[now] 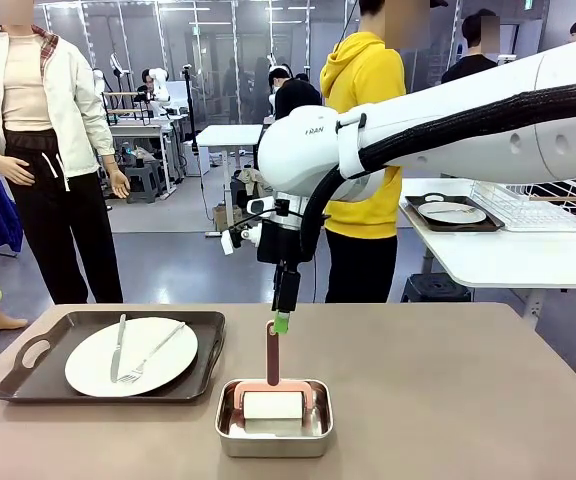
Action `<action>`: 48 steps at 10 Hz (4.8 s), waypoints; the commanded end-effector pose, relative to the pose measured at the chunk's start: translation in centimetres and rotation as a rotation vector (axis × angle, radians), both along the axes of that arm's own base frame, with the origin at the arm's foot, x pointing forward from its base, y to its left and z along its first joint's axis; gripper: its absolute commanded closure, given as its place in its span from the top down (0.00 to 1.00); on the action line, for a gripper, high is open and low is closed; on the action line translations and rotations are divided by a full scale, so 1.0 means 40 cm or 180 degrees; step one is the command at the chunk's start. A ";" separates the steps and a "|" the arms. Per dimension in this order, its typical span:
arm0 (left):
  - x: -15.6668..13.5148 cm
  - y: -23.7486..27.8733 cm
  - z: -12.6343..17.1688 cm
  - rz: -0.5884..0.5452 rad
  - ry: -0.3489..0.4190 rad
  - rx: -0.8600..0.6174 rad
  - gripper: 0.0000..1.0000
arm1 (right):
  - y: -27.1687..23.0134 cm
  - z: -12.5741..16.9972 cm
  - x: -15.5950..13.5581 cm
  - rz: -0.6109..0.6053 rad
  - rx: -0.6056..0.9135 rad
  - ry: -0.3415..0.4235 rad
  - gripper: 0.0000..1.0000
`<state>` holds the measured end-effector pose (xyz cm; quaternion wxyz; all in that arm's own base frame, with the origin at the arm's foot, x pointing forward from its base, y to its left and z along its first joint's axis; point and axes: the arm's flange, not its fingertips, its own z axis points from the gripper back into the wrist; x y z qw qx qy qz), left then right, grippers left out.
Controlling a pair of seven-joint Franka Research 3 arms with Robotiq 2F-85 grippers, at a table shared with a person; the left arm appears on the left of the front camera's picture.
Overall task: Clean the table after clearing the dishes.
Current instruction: When the left (or right) Handle tray is removed, use the left hand (or right hand) to clean the left (or right) side of the table with the Lint Roller.
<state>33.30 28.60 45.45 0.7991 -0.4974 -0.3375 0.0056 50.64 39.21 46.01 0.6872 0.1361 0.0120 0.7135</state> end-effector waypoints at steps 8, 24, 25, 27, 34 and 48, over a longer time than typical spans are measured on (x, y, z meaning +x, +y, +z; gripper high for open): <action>-0.008 0.004 0.001 -0.0035 -0.0027 0.0005 1.00 | 0.000 0.000 0.000 0.0000 0.0000 0.0000 1.00; -0.008 0.004 0.001 -0.0035 -0.0027 0.0005 1.00 | 0.086 -0.125 -0.001 -0.0008 -0.0560 0.0231 1.00; -0.008 0.004 0.001 -0.0035 -0.0027 0.0005 1.00 | 0.082 -0.127 -0.007 -0.0015 -0.0533 0.0223 1.00; -0.008 0.004 0.001 -0.0035 -0.0027 0.0005 1.00 | 0.082 -0.138 -0.012 -0.0002 -0.0544 0.0236 0.80; -0.008 0.004 0.001 -0.0035 -0.0027 0.0005 1.00 | 0.077 -0.144 -0.024 0.0016 -0.0522 0.0246 0.00; -0.008 0.004 0.001 -0.0035 -0.0027 0.0005 1.00 | -0.452 0.005 -0.217 -0.2939 0.0714 0.0747 0.00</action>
